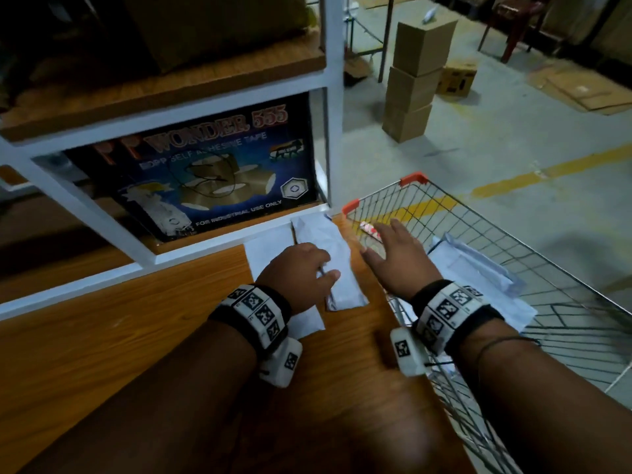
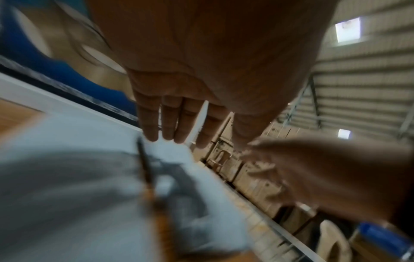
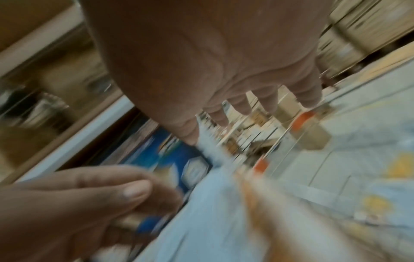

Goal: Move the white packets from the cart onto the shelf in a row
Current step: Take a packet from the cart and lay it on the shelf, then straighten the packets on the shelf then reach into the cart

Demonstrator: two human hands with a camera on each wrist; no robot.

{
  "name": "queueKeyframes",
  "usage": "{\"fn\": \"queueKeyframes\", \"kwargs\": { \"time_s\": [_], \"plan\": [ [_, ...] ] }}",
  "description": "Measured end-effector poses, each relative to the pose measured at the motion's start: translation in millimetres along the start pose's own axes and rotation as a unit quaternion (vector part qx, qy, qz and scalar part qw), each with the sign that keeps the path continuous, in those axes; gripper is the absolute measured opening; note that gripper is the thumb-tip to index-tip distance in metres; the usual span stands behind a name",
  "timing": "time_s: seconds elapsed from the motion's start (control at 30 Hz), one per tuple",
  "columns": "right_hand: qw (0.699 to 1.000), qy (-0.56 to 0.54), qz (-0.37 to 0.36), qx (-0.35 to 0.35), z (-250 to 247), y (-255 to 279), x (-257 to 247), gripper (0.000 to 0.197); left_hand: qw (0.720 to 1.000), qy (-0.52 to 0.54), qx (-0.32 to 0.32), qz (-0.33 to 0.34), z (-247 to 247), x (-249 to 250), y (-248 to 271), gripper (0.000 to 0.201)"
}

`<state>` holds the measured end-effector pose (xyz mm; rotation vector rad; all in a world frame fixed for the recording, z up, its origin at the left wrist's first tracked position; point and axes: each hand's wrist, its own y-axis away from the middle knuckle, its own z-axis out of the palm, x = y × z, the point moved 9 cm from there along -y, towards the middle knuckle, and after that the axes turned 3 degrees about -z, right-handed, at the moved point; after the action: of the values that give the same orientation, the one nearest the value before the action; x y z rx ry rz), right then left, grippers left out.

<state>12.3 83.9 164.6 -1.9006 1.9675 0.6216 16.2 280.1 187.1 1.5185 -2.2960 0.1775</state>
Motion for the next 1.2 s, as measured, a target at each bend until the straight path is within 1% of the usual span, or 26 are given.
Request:
{"fn": "queueKeyframes", "kwargs": {
  "time_s": [0.1,0.13,0.23,0.3,0.4,0.47,0.53,0.67,0.7,0.73,0.8,0.83,0.87,0.9,0.97,1.0,1.1,1.17,1.2],
  "plan": [
    [0.998,-0.035,0.039,0.025,-29,-4,58,0.061,0.998,0.068,-0.015,-0.006,5,43,-27,0.031],
    [0.996,-0.051,0.06,0.037,-37,-4,80,0.061,0.996,0.081,-0.019,-0.003,9,60,-37,0.028],
    [0.987,-0.086,0.115,0.067,-51,-1,143,0.059,0.994,0.091,-0.051,-0.014,26,107,-67,0.03],
    [0.983,-0.09,0.153,0.042,-41,-1,182,0.057,0.993,0.076,-0.083,-0.032,44,131,-87,0.032],
    [0.974,-0.08,0.208,-0.03,-6,0,238,0.063,0.985,0.072,-0.143,-0.069,82,158,-118,0.034],
    [0.968,-0.072,0.228,-0.074,23,-1,268,0.066,0.968,0.105,-0.196,-0.114,113,168,-133,0.041],
    [0.961,-0.071,0.244,-0.11,50,-4,291,0.067,0.943,0.147,-0.238,-0.177,141,170,-142,0.045],
    [0.944,-0.078,0.277,-0.162,92,-8,320,0.073,0.905,0.179,-0.267,-0.279,183,162,-148,0.043],
    [0.941,-0.083,0.28,-0.17,100,-9,324,0.078,0.895,0.185,-0.272,-0.302,193,157,-148,0.043],
    [0.94,-0.088,0.282,-0.173,105,-9,327,0.088,0.885,0.19,-0.278,-0.322,203,155,-148,0.043],
    [0.945,-0.077,0.263,-0.177,111,-10,323,0.107,0.874,0.19,-0.284,-0.345,219,149,-149,0.041],
    [0.948,-0.07,0.251,-0.184,116,-12,322,0.108,0.872,0.187,-0.286,-0.351,227,147,-151,0.041],
    [0.95,-0.064,0.238,-0.19,120,-14,319,0.1,0.87,0.184,-0.288,-0.355,232,145,-152,0.04],
    [0.953,-0.062,0.229,-0.187,125,-16,320,0.087,0.868,0.184,-0.29,-0.359,238,144,-152,0.04],
    [0.956,-0.079,0.234,-0.159,123,-22,324,0.061,0.861,0.195,-0.292,-0.369,244,142,-151,0.04],
    [0.955,-0.097,0.241,-0.146,119,-23,327,0.052,0.858,0.202,-0.29,-0.372,246,142,-152,0.04],
    [0.952,-0.161,0.231,-0.117,101,-25,324,0.037,0.857,0.228,-0.279,-0.369,247,146,-154,0.033],
    [0.947,-0.22,0.218,-0.09,82,-25,312,0.031,0.851,0.259,-0.267,-0.37,248,152,-154,0.037],
    [0.937,-0.266,0.216,-0.07,72,-25,305,0.028,0.845,0.282,-0.263,-0.37,248,157,-154,0.041]
  ]
}}
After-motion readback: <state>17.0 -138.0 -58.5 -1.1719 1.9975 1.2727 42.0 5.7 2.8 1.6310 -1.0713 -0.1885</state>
